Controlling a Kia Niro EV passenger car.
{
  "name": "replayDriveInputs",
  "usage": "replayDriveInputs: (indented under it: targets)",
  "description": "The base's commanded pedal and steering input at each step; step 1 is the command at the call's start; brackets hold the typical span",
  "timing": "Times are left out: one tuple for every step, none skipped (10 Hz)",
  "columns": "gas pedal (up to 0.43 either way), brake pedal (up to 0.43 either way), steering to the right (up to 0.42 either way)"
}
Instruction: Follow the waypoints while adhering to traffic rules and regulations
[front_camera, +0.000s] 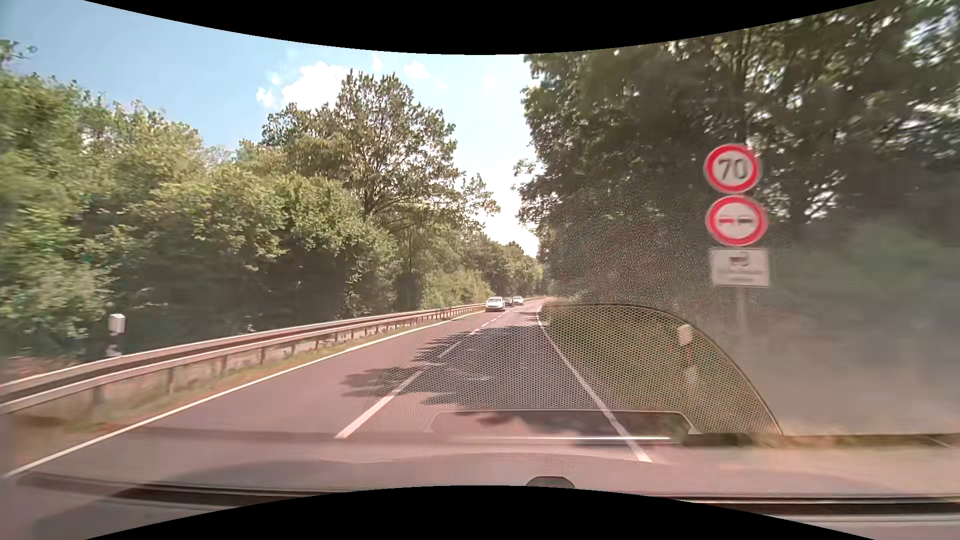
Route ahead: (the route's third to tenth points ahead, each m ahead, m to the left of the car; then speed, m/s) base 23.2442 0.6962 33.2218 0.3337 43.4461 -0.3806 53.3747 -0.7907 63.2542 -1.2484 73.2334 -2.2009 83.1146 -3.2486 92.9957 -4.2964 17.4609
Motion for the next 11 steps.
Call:
replayDriveInputs:
  targets:
    - [0.067,0.000,0.002]
    - [0.067,0.000,0.008]
    - [0.067,0.000,0.008]
    - [0.067,0.000,0.008]
    - [0.067,0.000,0.008]
    - [0.067,0.000,0.007]
    - [0.067,0.000,0.007]
    - [0.067,0.000,0.006]
    - [0.067,0.000,0.005]
    - [0.067,0.000,0.005]
    - [0.067,0.000,0.005]
